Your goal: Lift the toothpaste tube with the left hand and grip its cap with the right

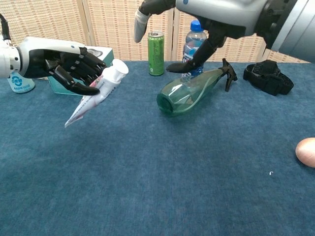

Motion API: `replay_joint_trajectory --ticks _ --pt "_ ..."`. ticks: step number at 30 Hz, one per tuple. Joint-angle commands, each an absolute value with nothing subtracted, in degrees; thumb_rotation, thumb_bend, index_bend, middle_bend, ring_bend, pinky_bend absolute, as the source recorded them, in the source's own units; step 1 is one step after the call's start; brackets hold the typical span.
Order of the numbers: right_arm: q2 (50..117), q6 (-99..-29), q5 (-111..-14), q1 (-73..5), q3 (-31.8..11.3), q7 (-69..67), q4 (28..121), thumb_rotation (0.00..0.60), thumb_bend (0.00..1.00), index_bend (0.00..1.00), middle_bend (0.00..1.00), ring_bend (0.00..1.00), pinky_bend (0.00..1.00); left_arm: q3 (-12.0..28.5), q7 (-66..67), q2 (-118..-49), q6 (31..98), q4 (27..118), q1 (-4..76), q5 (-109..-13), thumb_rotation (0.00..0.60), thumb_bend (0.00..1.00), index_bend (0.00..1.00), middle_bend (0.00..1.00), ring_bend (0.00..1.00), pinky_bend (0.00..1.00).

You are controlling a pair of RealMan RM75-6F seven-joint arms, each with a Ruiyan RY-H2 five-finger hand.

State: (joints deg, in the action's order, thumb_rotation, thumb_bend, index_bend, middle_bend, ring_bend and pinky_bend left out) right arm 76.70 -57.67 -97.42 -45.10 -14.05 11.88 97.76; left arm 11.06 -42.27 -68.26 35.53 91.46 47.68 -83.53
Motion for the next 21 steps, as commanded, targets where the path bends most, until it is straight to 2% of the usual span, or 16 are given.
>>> replay_joint_trajectory --ticks 1,21 --pt "77.9 -56.8 -96.6 -46.4 -14.2 11.8 96.5 0.600 0.17 0.37 0.34 0.15 0.20 10.6 -43.6 -67.8 35.3 91.4 48.3 -84.1 0.600 0.43 0.57 0.60 0.37 0.32" --pt "83.2 -55.3 -93.5 -52.2 -14.3 13.8 91.8 0.600 0.18 0.39 0.34 0.15 0.20 9.1 -48.5 -67.2 36.0 90.6 51.0 -85.4 0.600 0.43 0.57 0.60 0.37 0.32"
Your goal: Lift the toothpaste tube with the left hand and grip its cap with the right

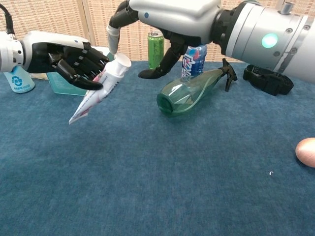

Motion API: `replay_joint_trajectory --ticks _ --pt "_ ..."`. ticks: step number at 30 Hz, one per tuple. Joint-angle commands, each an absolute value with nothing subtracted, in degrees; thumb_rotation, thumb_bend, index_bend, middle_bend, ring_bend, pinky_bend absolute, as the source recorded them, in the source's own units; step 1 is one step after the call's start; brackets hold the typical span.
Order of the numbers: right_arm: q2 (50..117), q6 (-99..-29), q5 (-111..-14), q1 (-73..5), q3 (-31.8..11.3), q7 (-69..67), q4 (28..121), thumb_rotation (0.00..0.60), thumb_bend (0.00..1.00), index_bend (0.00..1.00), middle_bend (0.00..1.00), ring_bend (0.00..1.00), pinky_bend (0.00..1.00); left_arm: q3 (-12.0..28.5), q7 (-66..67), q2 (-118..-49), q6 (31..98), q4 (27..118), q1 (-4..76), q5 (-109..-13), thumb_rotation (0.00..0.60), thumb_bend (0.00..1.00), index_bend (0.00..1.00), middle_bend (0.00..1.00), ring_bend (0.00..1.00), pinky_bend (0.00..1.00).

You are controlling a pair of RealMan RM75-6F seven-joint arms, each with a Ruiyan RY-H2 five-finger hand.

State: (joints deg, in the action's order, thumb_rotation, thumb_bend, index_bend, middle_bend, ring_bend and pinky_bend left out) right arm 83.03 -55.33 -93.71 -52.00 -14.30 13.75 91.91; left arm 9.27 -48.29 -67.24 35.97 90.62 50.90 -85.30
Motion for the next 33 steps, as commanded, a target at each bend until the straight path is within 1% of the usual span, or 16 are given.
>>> replay_joint_trajectory --ticks 1,23,33 --pt "83.3 -55.2 -93.3 -52.4 -14.2 13.8 91.6 0.600 0.18 0.39 0.34 0.15 0.20 9.0 -48.7 -67.2 36.1 90.6 51.2 -85.5 0.600 0.43 0.57 0.60 0.37 0.32" --pt "84.7 -55.9 -90.5 -54.7 -13.8 14.3 90.6 0.600 0.19 0.46 0.34 0.15 0.20 7.7 -49.3 -67.3 36.3 91.1 53.2 -85.3 0.600 0.43 0.57 0.60 0.37 0.32" --pt "85.0 -56.4 -89.7 -55.2 -13.6 14.1 90.1 0.600 0.20 0.52 0.36 0.15 0.20 7.3 -49.0 -67.3 36.2 91.1 53.6 -84.6 0.600 0.43 0.57 0.60 0.37 0.32"
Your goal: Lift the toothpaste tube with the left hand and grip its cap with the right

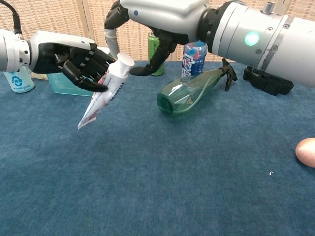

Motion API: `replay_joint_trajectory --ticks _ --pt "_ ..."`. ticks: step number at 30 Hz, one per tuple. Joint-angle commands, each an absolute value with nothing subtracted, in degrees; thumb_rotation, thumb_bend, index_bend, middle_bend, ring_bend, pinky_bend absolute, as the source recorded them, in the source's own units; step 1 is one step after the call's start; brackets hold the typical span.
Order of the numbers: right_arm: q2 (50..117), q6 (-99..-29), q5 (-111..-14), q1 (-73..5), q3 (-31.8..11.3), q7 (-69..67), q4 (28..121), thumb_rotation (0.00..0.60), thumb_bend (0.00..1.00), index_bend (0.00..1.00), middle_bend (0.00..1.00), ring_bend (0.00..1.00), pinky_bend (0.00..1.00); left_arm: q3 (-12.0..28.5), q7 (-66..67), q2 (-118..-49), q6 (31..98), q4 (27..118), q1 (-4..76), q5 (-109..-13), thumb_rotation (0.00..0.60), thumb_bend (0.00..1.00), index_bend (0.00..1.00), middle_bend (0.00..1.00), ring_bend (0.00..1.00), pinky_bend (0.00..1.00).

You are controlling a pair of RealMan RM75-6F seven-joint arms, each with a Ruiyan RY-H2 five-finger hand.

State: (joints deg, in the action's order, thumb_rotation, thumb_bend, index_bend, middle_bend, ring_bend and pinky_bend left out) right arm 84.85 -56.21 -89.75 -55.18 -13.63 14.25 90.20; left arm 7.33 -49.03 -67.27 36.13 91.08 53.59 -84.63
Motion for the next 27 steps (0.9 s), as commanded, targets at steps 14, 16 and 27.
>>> replay_joint_trajectory --ticks 14,16,27 --pt "87.0 -60.5 -90.3 -55.2 -14.1 13.8 88.2 0.600 0.21 0.62 0.39 0.14 0.20 7.1 -51.7 -67.9 37.1 90.8 53.5 -84.5 0.600 0.43 0.57 0.60 0.37 0.33" --pt "87.3 -61.1 -90.5 -55.2 -14.2 13.8 87.9 0.600 0.21 0.62 0.39 0.14 0.20 7.1 -52.8 -67.8 37.2 90.7 53.5 -84.8 0.600 0.43 0.57 0.60 0.37 0.33" --pt "88.1 -64.1 -91.8 -54.8 -13.9 13.9 86.9 0.600 0.22 0.62 0.40 0.14 0.20 6.7 -61.3 -67.3 36.6 89.9 53.8 -85.8 0.600 0.44 0.58 0.60 0.38 0.33"
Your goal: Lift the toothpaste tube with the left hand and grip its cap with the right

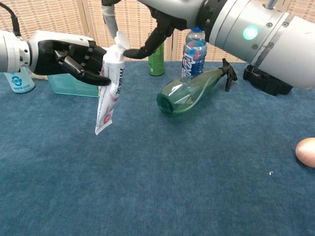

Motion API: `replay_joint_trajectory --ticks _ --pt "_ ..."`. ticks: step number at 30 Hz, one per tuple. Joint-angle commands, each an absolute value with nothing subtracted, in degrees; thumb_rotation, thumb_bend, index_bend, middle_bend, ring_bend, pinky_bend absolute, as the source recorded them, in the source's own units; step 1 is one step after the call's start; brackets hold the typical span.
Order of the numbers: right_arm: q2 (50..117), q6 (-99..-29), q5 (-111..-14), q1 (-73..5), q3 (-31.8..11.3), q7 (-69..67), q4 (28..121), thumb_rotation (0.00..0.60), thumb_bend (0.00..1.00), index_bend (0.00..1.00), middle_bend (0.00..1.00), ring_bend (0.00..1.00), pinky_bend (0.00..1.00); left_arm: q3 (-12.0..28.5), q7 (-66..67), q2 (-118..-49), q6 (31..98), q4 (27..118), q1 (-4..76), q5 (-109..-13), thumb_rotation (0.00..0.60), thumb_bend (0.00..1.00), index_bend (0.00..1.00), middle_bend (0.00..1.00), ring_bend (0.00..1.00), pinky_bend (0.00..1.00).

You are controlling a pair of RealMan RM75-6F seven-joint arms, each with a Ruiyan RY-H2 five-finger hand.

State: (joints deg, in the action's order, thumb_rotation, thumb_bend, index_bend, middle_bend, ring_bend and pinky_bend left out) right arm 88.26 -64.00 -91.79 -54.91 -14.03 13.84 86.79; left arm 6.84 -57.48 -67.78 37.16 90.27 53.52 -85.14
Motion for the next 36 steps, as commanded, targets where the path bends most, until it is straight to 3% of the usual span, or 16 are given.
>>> replay_joint_trajectory --ticks 1,15,36 --pt "88.0 -64.1 -91.7 -54.7 -13.9 13.9 87.0 0.600 0.22 0.62 0.39 0.14 0.20 6.6 -62.6 -67.1 36.5 89.7 53.8 -86.1 0.600 0.44 0.58 0.60 0.38 0.33" --pt "84.4 -61.0 -88.2 -53.6 -12.9 15.9 92.3 0.600 0.23 0.62 0.40 0.14 0.20 4.4 -73.3 -66.3 37.9 85.5 54.7 -90.0 0.600 0.45 0.58 0.61 0.38 0.33" --pt "82.9 -61.9 -88.1 -52.2 -12.1 16.4 94.1 0.600 0.24 0.62 0.40 0.14 0.20 2.5 -77.5 -65.4 39.2 82.5 55.5 -90.4 0.600 0.45 0.58 0.61 0.38 0.34"
